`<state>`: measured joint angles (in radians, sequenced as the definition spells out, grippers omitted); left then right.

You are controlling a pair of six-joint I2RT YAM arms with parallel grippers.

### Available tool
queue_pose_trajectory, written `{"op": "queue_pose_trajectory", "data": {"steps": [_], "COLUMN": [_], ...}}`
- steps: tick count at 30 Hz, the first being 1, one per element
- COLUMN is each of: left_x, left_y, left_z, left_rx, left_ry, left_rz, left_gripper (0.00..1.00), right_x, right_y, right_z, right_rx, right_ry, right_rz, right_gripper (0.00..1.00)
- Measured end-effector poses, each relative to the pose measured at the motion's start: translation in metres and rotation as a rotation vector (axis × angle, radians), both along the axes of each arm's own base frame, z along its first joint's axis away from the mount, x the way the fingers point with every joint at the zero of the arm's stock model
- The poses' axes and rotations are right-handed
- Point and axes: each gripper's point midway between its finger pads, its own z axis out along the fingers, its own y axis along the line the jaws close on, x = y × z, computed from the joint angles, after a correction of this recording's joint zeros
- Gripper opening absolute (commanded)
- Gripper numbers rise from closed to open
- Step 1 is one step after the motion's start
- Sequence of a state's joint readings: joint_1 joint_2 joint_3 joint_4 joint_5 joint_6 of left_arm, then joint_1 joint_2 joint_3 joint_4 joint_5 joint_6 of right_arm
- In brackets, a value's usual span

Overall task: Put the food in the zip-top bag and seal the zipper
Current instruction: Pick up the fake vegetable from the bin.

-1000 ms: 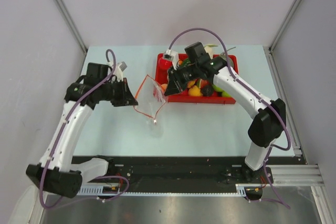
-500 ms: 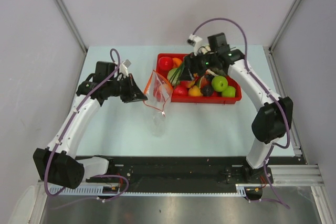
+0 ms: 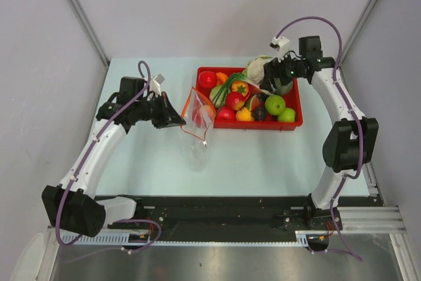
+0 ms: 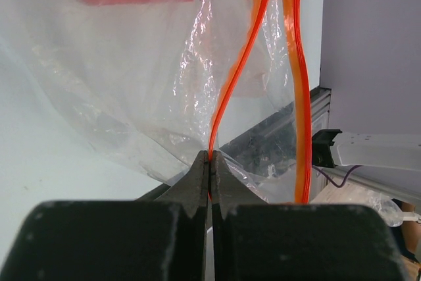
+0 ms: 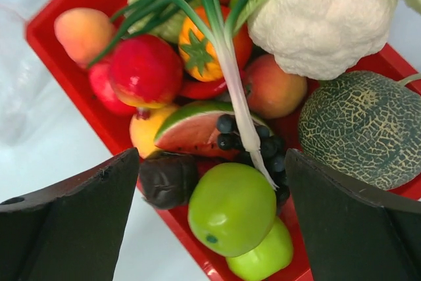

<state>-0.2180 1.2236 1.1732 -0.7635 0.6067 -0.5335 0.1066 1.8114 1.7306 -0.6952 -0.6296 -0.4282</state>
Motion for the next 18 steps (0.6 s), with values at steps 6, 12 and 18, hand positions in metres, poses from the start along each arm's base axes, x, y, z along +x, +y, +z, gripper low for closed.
{"op": "queue_pose_trajectory", "data": {"steps": [6,12,18], "left_x": [0.0,0.0,0.001], "left_y": [0.0,0.0,-0.001], "left_z": [0.0,-0.003,-0.003], "left_rx": [-0.001,-0.001,-0.002], "left_ry": [-0.001,0.001,-0.002], "left_rz": [-0.001,-0.002,-0.002], "left_gripper": [0.0,0.0,0.0], "right_x": [0.01,0.015,0.016], "right_y": [-0.006,-0.006,-0.003], "right_z": [-0.034,-0.054,-0.076], "right_rx": [-0.064,-0.097,-0.126], "right_ry": [0.016,0.023,0.043], "right_rz": [0.014,0.048,0.087], "right_gripper": [0.84,0.78,0.74]}}
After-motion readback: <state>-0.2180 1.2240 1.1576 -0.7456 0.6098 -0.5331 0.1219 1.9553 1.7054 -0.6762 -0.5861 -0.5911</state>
